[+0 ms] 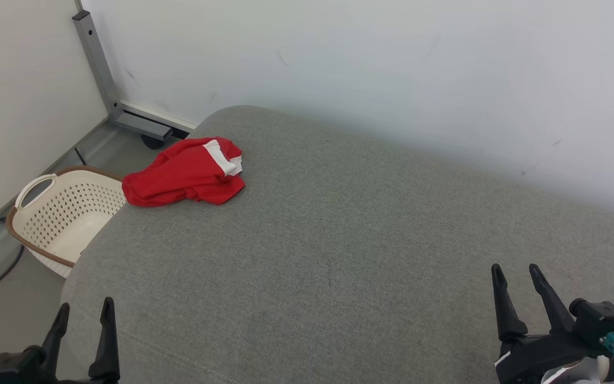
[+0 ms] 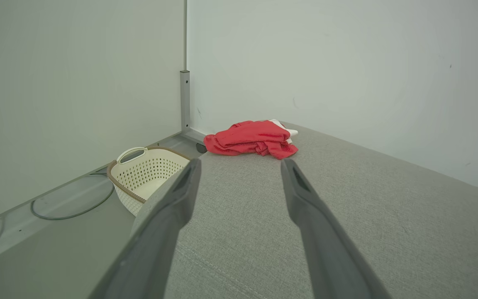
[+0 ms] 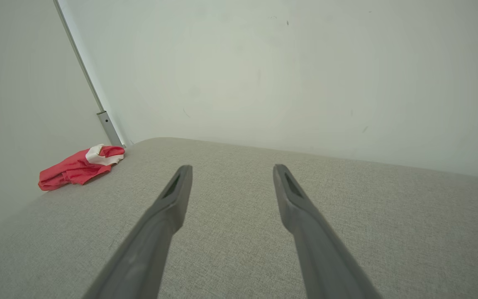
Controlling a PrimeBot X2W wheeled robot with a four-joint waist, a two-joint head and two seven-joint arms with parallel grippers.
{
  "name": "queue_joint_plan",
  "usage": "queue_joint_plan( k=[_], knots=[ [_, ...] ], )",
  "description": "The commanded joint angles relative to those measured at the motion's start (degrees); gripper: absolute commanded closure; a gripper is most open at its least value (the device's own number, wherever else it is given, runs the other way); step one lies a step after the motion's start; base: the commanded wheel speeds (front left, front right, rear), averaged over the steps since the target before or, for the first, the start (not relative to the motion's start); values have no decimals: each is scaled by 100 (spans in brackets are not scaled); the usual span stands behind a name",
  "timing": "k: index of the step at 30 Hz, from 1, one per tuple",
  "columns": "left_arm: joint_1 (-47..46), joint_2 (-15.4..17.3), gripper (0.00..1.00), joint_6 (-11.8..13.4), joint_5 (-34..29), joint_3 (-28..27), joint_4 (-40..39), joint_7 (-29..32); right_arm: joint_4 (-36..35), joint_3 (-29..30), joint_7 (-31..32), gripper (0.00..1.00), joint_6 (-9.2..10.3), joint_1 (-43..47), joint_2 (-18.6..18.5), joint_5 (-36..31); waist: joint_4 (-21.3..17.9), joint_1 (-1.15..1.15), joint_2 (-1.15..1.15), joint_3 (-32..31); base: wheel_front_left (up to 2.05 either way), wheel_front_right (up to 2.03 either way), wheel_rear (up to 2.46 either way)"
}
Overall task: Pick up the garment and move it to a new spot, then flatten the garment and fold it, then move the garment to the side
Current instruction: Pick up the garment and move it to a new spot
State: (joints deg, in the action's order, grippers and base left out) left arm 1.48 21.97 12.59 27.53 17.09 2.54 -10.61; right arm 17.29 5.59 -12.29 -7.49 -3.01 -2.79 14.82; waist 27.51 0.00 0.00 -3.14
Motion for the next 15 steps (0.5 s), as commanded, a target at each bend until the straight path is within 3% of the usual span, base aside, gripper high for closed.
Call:
queue_joint_plan(
  k=[1,7,15],
  knots=[
    [34,37,0,3,56,-2,-13,22,-7,-2,-40,0,0,0,-24,48,53,0,0,-12,0,0,0],
    [42,27,0,22,106,14,7,32,-28,-54,-26,0,0,26,-23,17,79,0,0,-2,0,0,0],
    [-674,11,0,-222,110,216,410,416,-207,-65,125,0,0,42,-23,-124,119,0,0,170,0,0,0]
  ],
)
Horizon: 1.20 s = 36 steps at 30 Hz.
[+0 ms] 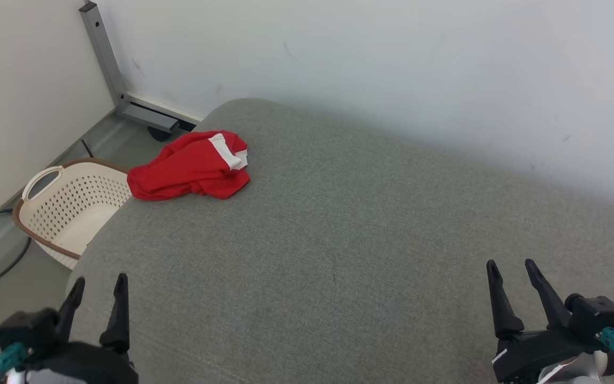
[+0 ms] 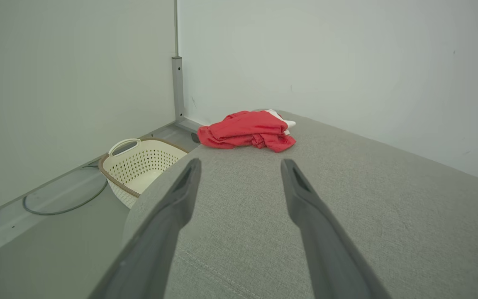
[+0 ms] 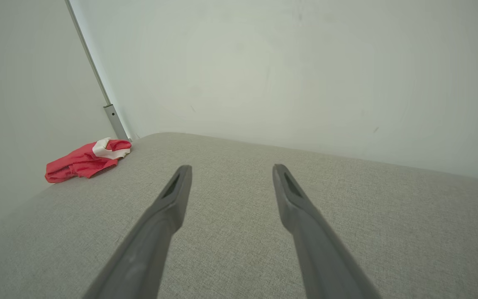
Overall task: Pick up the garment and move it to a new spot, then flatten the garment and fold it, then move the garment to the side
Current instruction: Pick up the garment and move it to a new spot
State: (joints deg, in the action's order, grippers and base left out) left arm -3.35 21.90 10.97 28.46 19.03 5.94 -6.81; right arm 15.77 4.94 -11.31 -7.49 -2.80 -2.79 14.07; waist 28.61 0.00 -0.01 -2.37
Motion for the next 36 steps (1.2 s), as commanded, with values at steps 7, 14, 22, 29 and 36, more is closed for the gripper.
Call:
queue_joint_plan(
  k=[7,14,22,29,36],
  knots=[
    [-1514,-340,0,-460,240,199,1230,462,-545,-60,338,0,0,-120,-25,-324,-75,0,1,640,0,0,0],
    [-2685,-658,0,-640,295,342,2326,834,-1251,-51,758,0,0,-235,-25,-660,-284,0,1,1287,0,0,0],
    [-4102,-827,0,-709,-92,664,3546,1134,-2120,20,1179,0,0,-371,-23,-1025,-600,0,1,2120,0,0,0],
    [-5122,-719,0,-789,-186,686,4464,1309,-2742,-113,1472,0,0,-423,-23,-1217,-969,0,1,2758,0,0,0],
    [-5630,-652,0,-818,-267,777,5013,1367,-3119,-127,1563,0,0,-337,-21,-1304,-1183,0,1,3166,0,0,0]
  ],
)
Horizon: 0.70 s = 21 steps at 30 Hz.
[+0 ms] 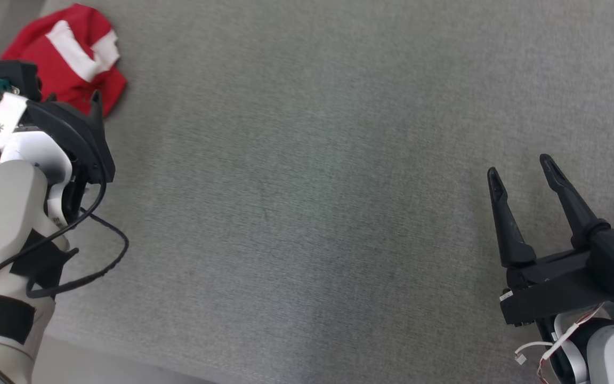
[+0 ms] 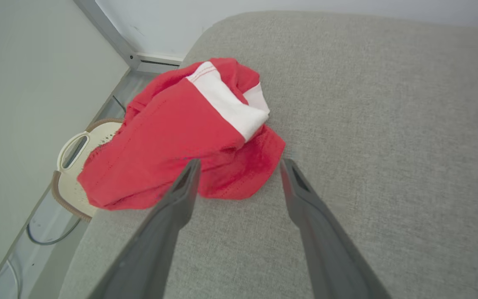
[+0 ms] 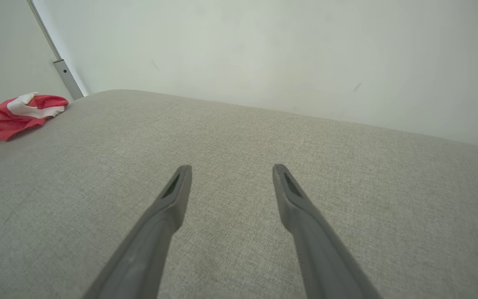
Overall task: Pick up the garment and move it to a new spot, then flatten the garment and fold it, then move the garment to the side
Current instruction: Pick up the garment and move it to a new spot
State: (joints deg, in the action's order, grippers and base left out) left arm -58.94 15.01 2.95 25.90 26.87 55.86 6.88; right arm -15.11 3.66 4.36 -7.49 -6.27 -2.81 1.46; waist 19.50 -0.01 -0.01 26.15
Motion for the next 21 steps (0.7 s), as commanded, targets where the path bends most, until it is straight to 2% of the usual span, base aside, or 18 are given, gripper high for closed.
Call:
queue_joint_plan(
  k=[1,15,16,17,18,19,21],
  knots=[
    [-124,36,0,-4,-14,4,93,28,-72,1,3,0,0,23,-19,-49,-287,1,1,349,0,0,0],
    [-482,338,0,442,189,-224,1031,114,-361,-148,102,0,0,199,-19,-80,-607,1,1,580,0,0,0],
    [-486,366,37,489,159,-212,1081,90,-365,-147,100,0,0,219,-19,-80,-630,1,1,568,0,0,0],
    [-486,366,37,489,159,-212,1081,90,-365,-147,100,0,0,219,-19,-80,-630,1,1,568,0,0,0],
    [-471,377,60,510,147,-201,1138,95,-366,-158,100,0,0,236,-18,-75,-652,1,1,548,0,0,0],
    [-477,390,99,540,166,-213,1167,52,-373,-156,112,0,0,256,-18,-72,-668,1,1,531,0,0,0],
    [-476,385,100,557,171,-199,1247,64,-390,-162,126,0,0,300,-18,-72,-688,1,1,515,0,0,0]
  ],
)
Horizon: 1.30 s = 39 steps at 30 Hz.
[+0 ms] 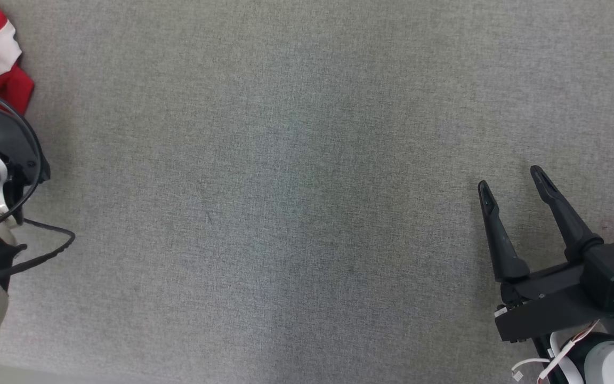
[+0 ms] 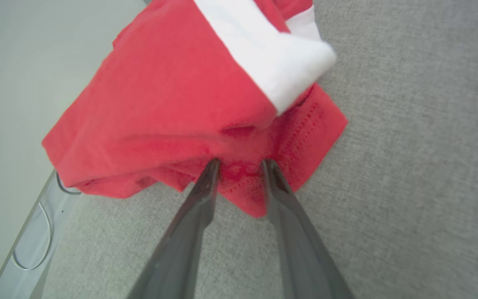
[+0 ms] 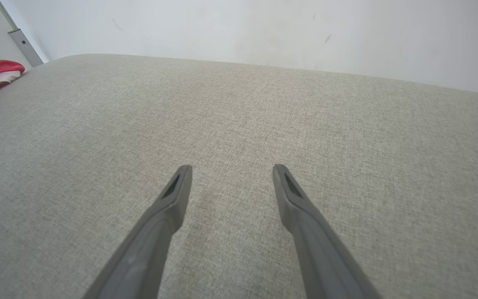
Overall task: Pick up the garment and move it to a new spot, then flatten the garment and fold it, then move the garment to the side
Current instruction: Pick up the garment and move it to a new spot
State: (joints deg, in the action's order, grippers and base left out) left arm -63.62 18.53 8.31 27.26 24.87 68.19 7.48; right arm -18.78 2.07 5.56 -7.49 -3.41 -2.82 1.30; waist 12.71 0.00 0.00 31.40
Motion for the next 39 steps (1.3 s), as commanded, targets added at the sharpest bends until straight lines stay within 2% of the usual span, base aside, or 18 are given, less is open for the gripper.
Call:
queue_joint_plan(
  k=[1,11,25,39],
  knots=[
    [-10,16,100,27,49,3,30,-38,-21,3,5,0,0,33,-17,-60,-11,0,0,-20,0,0,0],
    [69,-202,100,75,-31,156,103,-378,161,-130,-94,0,0,-60,-17,110,-5,0,0,-264,0,0,0],
    [-139,-196,100,21,-224,425,-236,-825,886,-305,-513,0,0,-262,-17,544,-104,0,0,-1061,0,0,0],
    [-549,-609,100,-159,-474,874,-1050,-975,1592,-361,-912,0,0,-268,-16,921,-601,0,0,-2142,0,0,0]
  ],
)
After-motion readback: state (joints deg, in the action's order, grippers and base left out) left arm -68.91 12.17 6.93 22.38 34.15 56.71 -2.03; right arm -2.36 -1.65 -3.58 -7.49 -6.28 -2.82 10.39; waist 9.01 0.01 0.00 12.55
